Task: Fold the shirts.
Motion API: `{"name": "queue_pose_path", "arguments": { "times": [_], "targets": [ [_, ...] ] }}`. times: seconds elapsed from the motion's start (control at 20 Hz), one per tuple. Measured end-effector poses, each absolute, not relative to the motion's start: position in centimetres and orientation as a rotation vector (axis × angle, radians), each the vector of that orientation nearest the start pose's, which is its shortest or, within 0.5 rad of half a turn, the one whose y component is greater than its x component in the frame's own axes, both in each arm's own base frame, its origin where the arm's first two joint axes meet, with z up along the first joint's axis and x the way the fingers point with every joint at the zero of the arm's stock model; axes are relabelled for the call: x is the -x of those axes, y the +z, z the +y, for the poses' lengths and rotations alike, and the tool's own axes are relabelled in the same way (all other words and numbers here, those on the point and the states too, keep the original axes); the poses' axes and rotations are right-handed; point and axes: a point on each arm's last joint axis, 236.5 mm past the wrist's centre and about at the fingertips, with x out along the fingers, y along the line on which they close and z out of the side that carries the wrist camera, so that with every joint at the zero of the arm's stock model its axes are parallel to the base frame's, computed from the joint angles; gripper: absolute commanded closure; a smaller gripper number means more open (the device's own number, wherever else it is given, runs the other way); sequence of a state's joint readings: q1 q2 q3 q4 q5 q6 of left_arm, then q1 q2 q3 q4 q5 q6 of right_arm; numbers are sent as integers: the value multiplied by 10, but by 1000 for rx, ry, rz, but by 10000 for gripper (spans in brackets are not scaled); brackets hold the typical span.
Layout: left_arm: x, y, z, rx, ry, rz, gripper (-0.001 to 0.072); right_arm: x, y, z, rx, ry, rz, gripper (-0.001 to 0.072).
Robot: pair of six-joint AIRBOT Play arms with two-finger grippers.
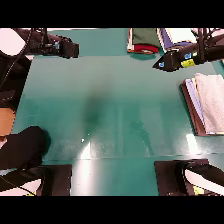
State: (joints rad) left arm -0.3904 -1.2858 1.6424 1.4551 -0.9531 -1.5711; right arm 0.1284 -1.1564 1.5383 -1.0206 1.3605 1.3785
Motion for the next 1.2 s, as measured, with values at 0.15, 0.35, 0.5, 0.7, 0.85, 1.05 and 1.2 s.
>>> {"name": "queue_pose_path", "arguments": {
  "times": [0.15, 0.35, 0.5, 0.7, 0.85, 1.05, 1.2],
  "targets": [
    [-449, 239, -209, -24, -450, 606, 687, -362, 214, 169, -136, 644, 919, 694],
    [-449, 239, -209, -23, -450, 605, 686, -362, 214, 169, -137, 644, 919, 694],
    [-447, 237, -202, -56, -435, 621, 684, -363, 213, 169, -137, 644, 919, 694],
    [-431, 209, -135, -160, -282, 779, 212, -364, 214, 169, -138, 643, 913, 694],
    [-397, 174, -63, -163, -127, 955, 210, -367, 220, 173, -158, 651, 887, 694],
    [-320, 106, 8, -142, 39, 1196, 74, -371, 227, 178, -184, 663, 858, 694],
    [-258, 48, 43, -121, 140, 1371, 17, -372, 229, 179, -192, 666, 850, 694]
  ]
}}
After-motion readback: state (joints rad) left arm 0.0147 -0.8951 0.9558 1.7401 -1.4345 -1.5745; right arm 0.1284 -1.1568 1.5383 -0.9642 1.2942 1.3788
